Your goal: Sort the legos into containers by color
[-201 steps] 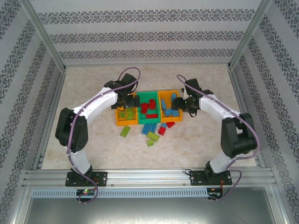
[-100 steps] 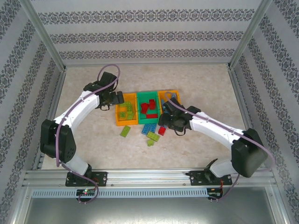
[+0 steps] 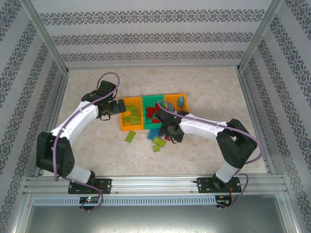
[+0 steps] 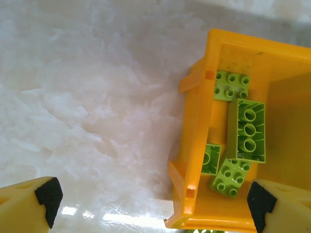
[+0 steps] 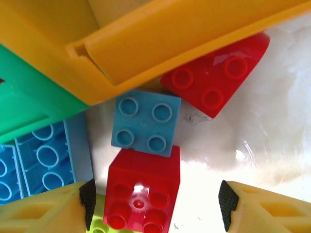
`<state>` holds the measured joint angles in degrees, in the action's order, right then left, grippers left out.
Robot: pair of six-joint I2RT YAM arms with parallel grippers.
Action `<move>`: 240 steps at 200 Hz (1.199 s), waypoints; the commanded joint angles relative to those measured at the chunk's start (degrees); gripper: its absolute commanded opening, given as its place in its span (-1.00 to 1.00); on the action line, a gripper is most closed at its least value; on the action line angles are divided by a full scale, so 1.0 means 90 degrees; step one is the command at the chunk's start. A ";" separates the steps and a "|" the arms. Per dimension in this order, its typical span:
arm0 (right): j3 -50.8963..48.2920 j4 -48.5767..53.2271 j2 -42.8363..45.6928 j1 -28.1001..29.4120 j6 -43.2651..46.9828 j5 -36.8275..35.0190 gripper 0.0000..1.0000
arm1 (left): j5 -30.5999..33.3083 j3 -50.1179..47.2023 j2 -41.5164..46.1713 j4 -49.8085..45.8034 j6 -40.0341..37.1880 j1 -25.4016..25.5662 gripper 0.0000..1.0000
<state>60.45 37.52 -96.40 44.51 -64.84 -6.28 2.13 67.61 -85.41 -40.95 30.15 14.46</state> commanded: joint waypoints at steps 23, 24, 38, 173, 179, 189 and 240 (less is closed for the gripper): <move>0.0255 0.0132 -0.0461 -0.0023 -0.0184 -0.0203 0.11 | -0.0081 -0.0129 0.0236 0.0194 -0.0175 -0.0203 0.99; 0.0251 0.0130 -0.0466 -0.0019 -0.0186 -0.0201 0.10 | -0.0081 -0.0135 0.0234 0.0194 -0.0181 -0.0207 0.99; 0.0211 0.0128 -0.0490 -0.0006 -0.0172 -0.0141 -0.04 | -0.0081 -0.0159 0.0268 0.0195 -0.0214 -0.0223 0.99; 0.1801 -0.0087 -0.0090 -0.0164 0.1015 -0.0088 -0.43 | -0.0112 -0.0422 0.0369 0.0214 -0.0294 -0.0304 0.99; 0.1889 -0.0191 -0.0233 -0.0250 0.1032 0.0013 -0.43 | -0.0145 -0.0430 0.0342 0.0207 -0.0289 -0.0306 0.99; 0.2073 -0.0297 -0.0488 -0.0357 0.1126 0.0150 -0.42 | -0.0206 -0.0439 0.0301 0.0186 -0.0283 -0.0315 0.99; 0.3209 -0.0292 -0.1687 -0.0798 0.1582 0.0522 -0.30 | -0.0626 -0.0532 0.0094 0.0080 -0.0045 -0.0310 0.99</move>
<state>85.14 35.29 -108.38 38.57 -53.69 -4.16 -1.04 64.14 -83.70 -39.75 28.88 12.62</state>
